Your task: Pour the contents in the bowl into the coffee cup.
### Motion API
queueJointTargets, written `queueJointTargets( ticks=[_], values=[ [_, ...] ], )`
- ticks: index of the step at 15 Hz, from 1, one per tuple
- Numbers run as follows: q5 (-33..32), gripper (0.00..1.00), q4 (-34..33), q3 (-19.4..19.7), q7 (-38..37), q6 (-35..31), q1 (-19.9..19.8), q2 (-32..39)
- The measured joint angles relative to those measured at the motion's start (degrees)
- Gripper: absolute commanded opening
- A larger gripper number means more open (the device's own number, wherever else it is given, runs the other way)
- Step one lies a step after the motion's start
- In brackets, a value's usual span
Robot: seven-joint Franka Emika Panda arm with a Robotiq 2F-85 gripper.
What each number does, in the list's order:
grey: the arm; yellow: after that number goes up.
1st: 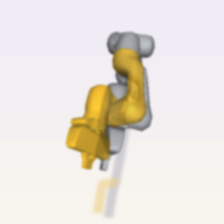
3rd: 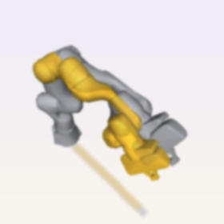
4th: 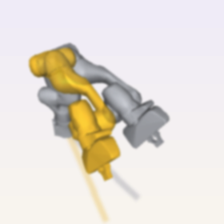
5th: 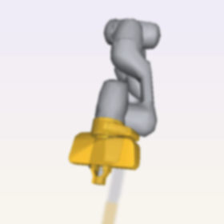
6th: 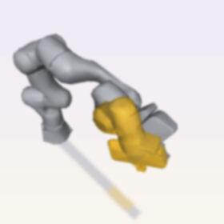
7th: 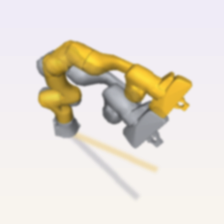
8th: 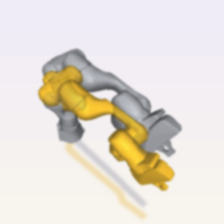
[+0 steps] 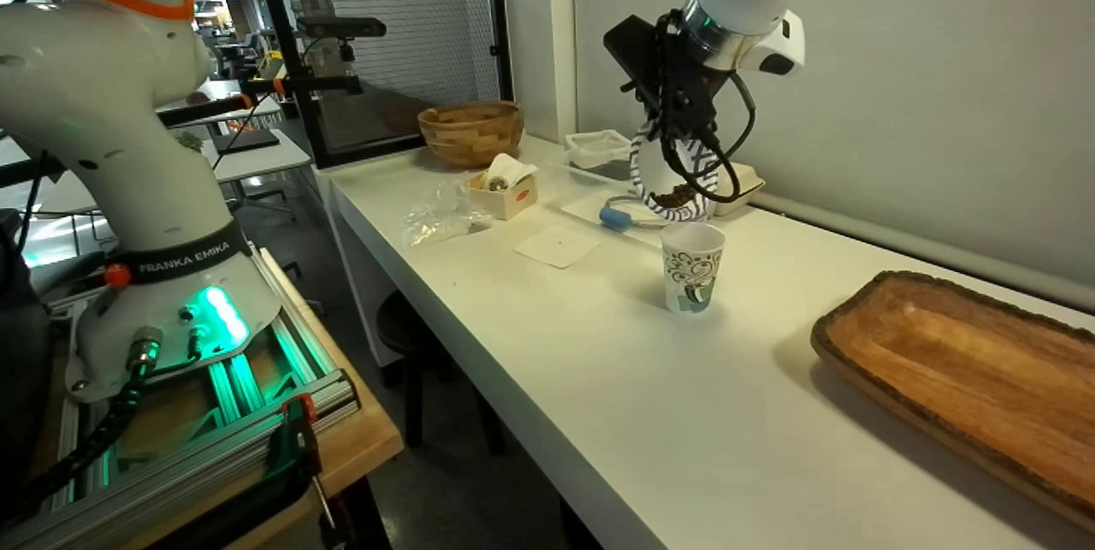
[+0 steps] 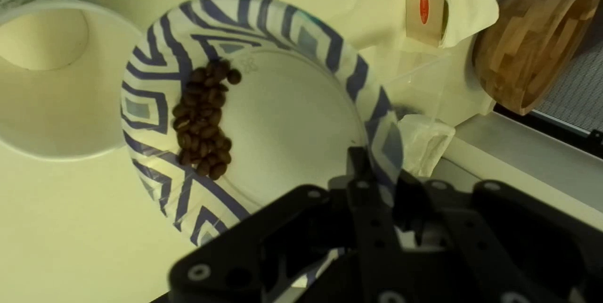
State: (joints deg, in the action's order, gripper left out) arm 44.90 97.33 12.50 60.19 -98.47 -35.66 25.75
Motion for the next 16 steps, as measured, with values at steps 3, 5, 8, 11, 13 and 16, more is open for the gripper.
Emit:
queueJointTargets(
  ticks=[3,5,8,11,13,16],
  values=[
    [1.30,0.02,0.44,0.05,0.26,0.00,-0.63,-0.01],
    [1.63,0.02,0.46,0.07,0.52,0.00,-0.91,-0.07],
    [2.18,0.02,0.47,0.08,1.22,0.08,-1.40,-0.13],
    [2.92,0.02,0.48,0.11,2.64,1.44,-2.18,-0.13],
    [3.41,0.02,0.47,0.12,3.61,2.75,-2.76,-0.13],
    [3.73,0.02,0.47,0.16,4.86,4.27,-3.39,-0.13]
  ],
)
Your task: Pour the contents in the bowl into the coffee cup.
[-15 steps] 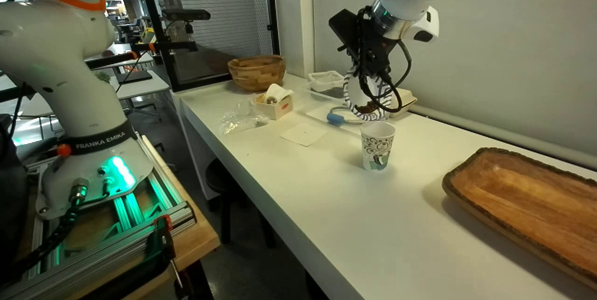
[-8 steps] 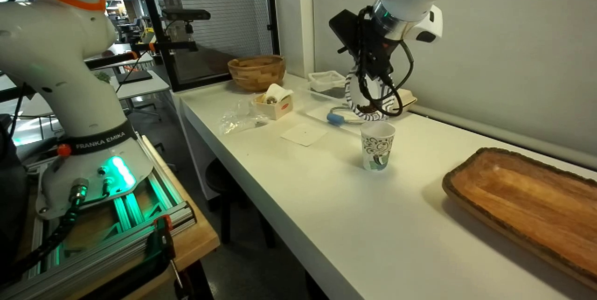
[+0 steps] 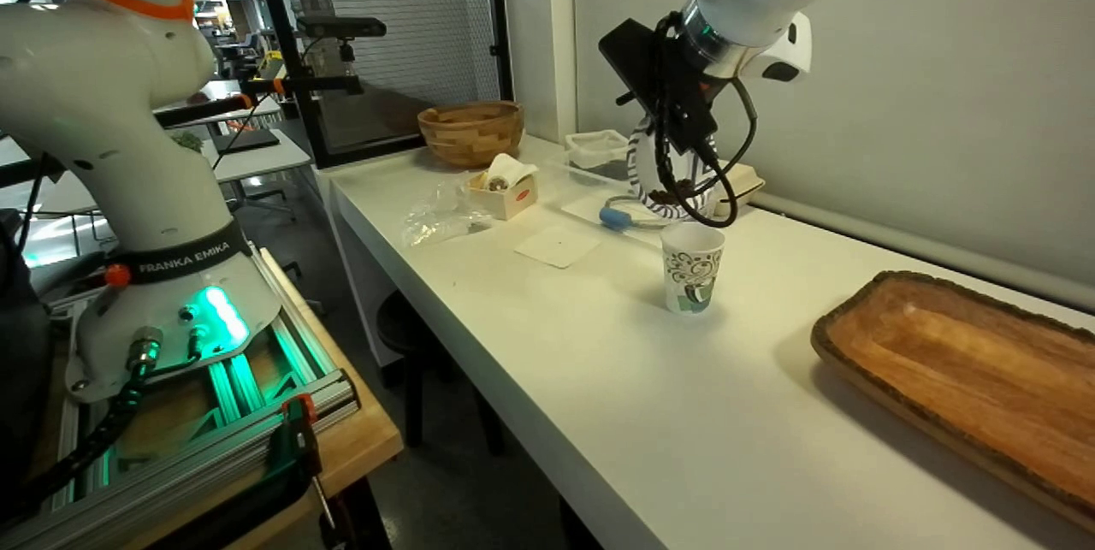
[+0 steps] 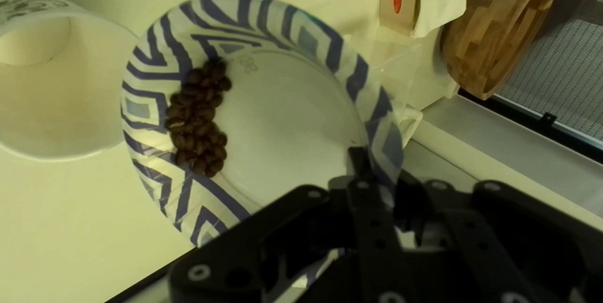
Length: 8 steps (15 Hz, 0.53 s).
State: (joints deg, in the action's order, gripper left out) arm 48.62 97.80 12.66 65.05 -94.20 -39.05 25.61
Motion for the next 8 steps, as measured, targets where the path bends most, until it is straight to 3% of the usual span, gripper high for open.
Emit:
queueJointTargets(
  ticks=[8],
  values=[
    [0.27,0.06,-0.01,0.15,0.73,0.07,-0.18,0.00]
  ],
)
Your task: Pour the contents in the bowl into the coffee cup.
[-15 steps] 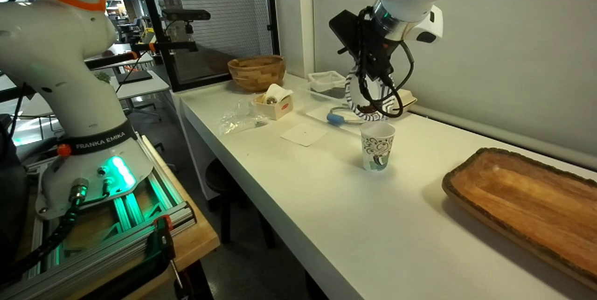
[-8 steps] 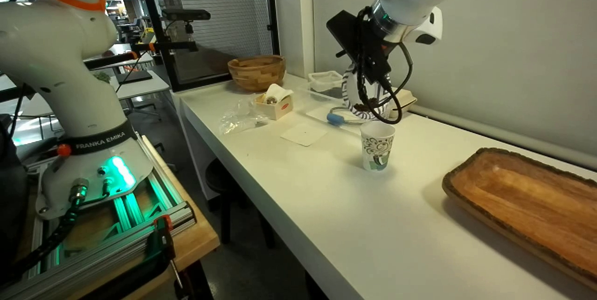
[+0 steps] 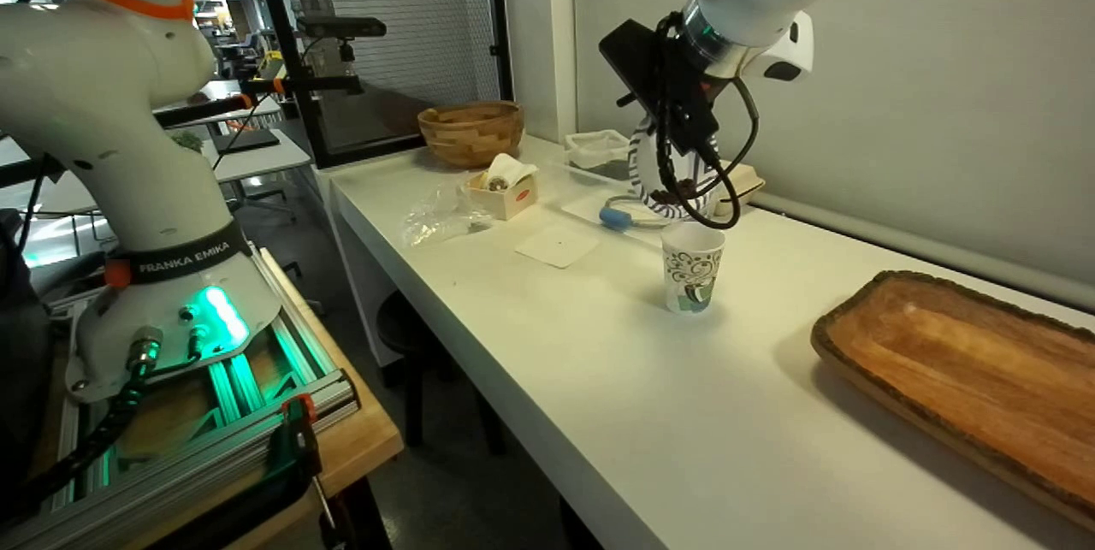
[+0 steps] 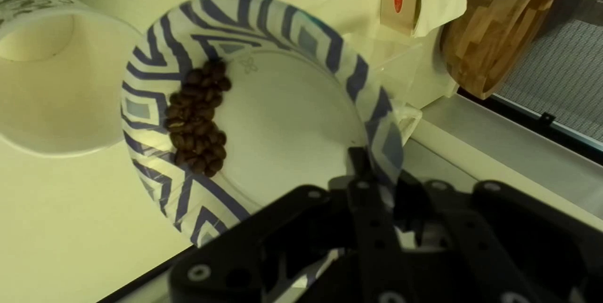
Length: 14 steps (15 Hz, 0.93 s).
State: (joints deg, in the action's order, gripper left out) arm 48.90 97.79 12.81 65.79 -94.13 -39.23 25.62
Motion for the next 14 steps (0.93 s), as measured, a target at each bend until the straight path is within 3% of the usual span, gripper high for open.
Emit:
queueJointTargets(
  ticks=[14],
  values=[
    [0.11,0.02,-0.37,0.00,0.10,0.24,-0.03,0.15]
  ],
)
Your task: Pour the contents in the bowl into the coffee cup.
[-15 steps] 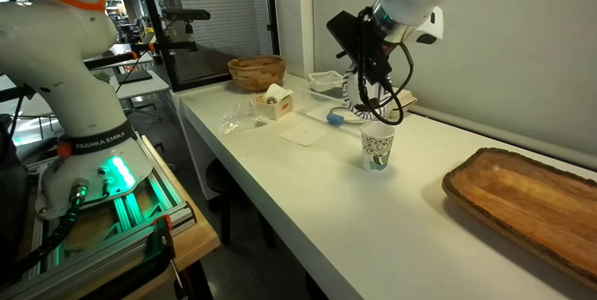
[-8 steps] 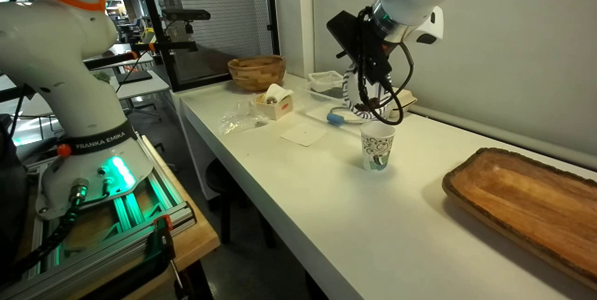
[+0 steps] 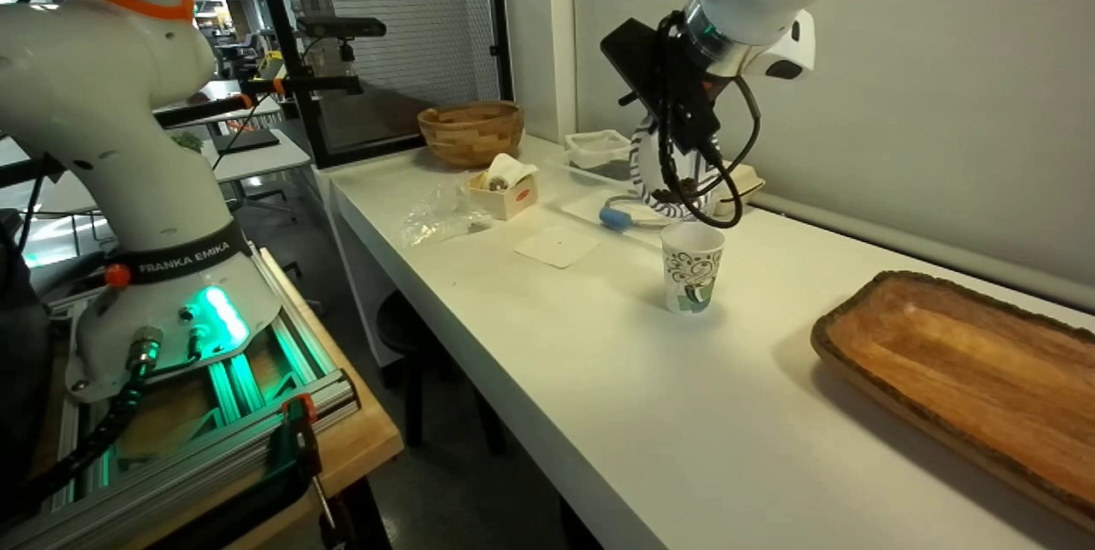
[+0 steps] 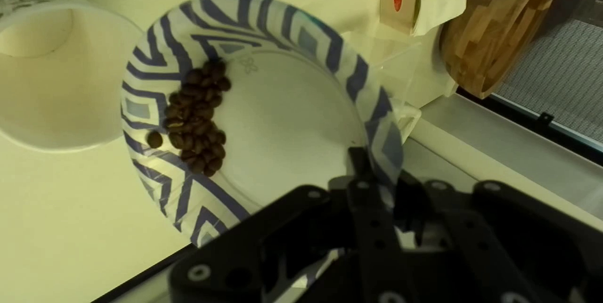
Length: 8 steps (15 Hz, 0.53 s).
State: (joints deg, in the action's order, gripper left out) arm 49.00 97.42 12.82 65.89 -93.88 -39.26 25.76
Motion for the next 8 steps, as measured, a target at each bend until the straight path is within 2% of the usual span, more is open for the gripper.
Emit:
queueJointTargets(
  ticks=[8],
  values=[
    [0.00,0.02,-2.38,0.07,1.59,4.53,-1.66,1.85]
  ],
)
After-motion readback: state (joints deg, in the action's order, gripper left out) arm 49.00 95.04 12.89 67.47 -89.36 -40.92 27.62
